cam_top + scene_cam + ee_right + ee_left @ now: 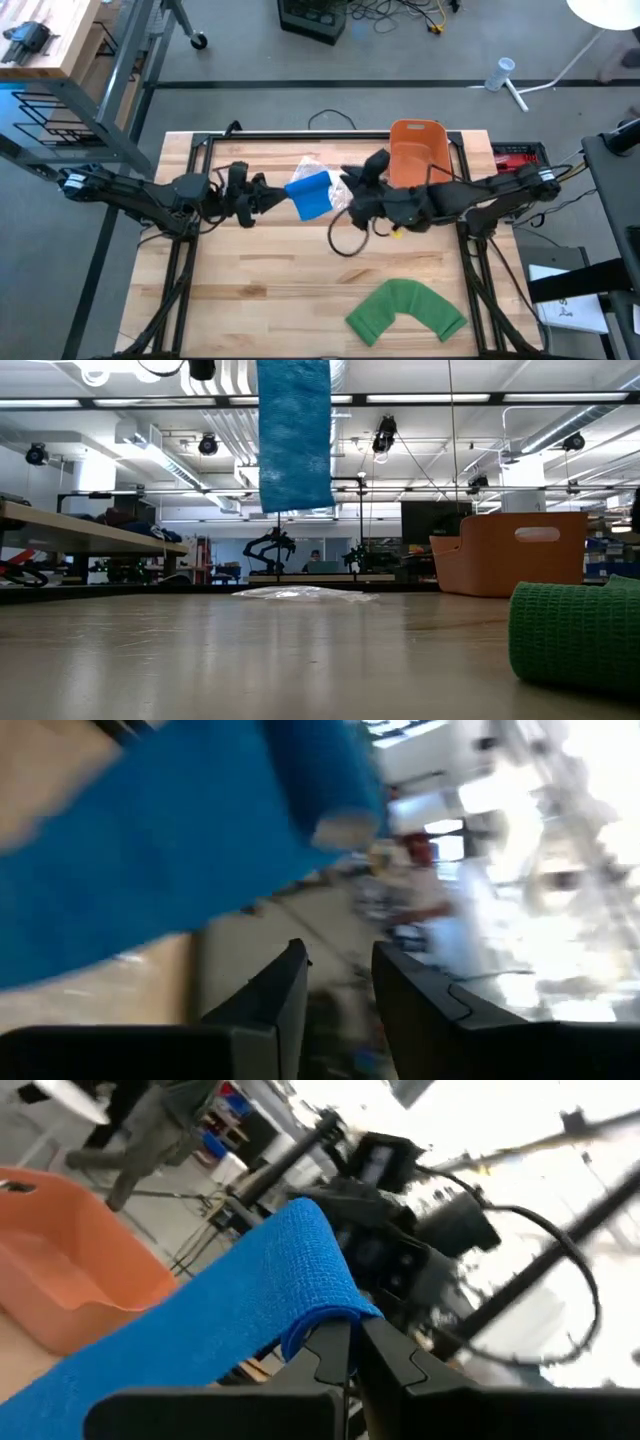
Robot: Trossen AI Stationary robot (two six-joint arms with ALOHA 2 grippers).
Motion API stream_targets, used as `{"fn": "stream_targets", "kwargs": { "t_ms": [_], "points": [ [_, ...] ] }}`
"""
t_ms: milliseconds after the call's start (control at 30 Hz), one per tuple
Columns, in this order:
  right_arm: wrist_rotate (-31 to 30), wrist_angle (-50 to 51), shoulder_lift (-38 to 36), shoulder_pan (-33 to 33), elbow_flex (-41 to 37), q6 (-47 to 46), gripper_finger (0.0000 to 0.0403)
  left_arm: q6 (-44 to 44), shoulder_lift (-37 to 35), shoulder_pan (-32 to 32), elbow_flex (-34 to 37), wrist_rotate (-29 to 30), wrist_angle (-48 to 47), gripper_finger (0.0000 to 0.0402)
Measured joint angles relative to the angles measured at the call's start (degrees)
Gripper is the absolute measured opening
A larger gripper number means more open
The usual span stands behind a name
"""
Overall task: Roll bandage
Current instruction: Roll the blue bandage
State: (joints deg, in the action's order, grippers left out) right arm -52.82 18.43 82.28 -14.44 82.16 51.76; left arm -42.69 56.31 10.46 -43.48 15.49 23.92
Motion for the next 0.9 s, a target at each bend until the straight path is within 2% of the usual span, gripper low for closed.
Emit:
{"fn": "stream_targets", "kwargs": {
  "t_ms": [33,100,167,233,400,567,900],
  "points": [
    [3.09,3.22,-1.11,0.18,-0.01,-5.55,0.0114,2.13,-0.18,0.02,0.0,-1.49,-0.04,0.0],
    [13.43,10.25,-4.04,1.5,-0.04,-16.44,0.0119,7.78,-0.99,0.02,0.0,-4.95,-0.92,0.0],
    [25.05,11.88,-6.21,3.51,-0.72,-25.26,0.0122,14.74,-2.07,0.02,0.0,-7.89,-2.71,0.0],
    [31.93,11.89,-7.44,5.04,-2.55,-29.91,0.0123,20.77,-3.28,0.02,0.0,-9.19,-5.42,0.0],
    [34.01,6.37,-7.18,6.81,-6.92,-31.41,0.0127,27.75,-5.7,0.0,0.0,-9.07,-11.46,0.0],
    [41.15,-1.11,-3.34,7.26,-7.81,-31.09,0.0146,31.2,-6.87,0.0,0.0,-8.72,-13.59,0.0004],
    [42.24,-15.97,2.24,8.2,-7.79,-33.65,0.0195,39.26,-9.43,0.0,0.0,-8.7,-18.13,0.0003]
  ]
}}
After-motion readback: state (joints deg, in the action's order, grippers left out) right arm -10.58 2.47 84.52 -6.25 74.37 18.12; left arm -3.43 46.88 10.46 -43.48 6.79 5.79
